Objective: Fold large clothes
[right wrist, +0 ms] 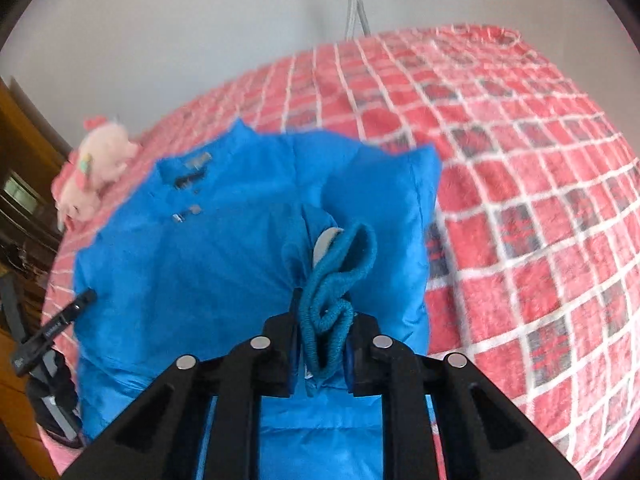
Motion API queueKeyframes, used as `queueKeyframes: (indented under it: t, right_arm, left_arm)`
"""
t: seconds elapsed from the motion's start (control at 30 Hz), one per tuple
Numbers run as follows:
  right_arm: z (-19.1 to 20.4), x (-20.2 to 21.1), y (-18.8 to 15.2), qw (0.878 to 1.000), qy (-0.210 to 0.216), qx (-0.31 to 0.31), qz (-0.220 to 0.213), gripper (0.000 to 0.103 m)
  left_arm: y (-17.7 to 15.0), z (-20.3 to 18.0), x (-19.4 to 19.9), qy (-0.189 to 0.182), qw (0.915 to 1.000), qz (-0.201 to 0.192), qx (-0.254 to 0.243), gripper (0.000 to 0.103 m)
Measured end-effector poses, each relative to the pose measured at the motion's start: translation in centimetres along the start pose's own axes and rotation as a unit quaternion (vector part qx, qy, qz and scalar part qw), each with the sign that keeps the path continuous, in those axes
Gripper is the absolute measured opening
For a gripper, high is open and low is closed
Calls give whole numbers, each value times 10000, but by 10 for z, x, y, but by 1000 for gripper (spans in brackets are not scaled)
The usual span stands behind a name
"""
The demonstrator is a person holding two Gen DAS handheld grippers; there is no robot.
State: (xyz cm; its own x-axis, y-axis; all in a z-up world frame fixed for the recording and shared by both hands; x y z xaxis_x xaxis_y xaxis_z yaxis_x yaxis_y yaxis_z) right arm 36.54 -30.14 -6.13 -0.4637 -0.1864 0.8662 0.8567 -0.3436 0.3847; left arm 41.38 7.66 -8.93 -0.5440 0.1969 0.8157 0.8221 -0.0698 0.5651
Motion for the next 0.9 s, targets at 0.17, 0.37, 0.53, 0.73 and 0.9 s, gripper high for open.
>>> queueKeyframes:
  t: [0.17, 0.37, 0.53, 0.73, 0.9]
  right_arm:
    - [-3, -13, -5, 9999, -24, -5, 145, 22]
    - [1, 38, 1, 9987, -32, -3, -511, 35]
    - [33, 63, -8, 9946, 190, 550, -854, 39]
    - [61, 20, -28, 9941, -76, 1020, -349, 39]
    - [49, -17, -40, 9951, -277, 944, 50, 36]
  left_arm:
    - [-2, 2, -4, 24, 10000, -4, -71, 47]
    - [6, -3, 35, 8, 9993, -364, 121, 47]
    - [3, -49, 60, -167, 9974, -608, -349, 48]
    - [-11, -77, 27, -78, 9966, -228, -787, 48]
    - [-22, -72, -13, 98, 9953, 197, -946, 49]
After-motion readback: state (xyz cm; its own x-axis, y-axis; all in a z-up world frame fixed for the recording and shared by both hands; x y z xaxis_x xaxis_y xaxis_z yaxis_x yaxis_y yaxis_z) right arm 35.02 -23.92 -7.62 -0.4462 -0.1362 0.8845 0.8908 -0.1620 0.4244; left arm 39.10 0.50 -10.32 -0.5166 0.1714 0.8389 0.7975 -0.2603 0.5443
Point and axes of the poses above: each gripper's, at about its wrist camera, not at the fingertips, and x roughly against the way its jaws point, z to its left, y to its top, the point moved 4 cm from there along -x, roughly the way its jaws point, and after that the axes turned 9 degrees about -x, right-handed, at the moved point
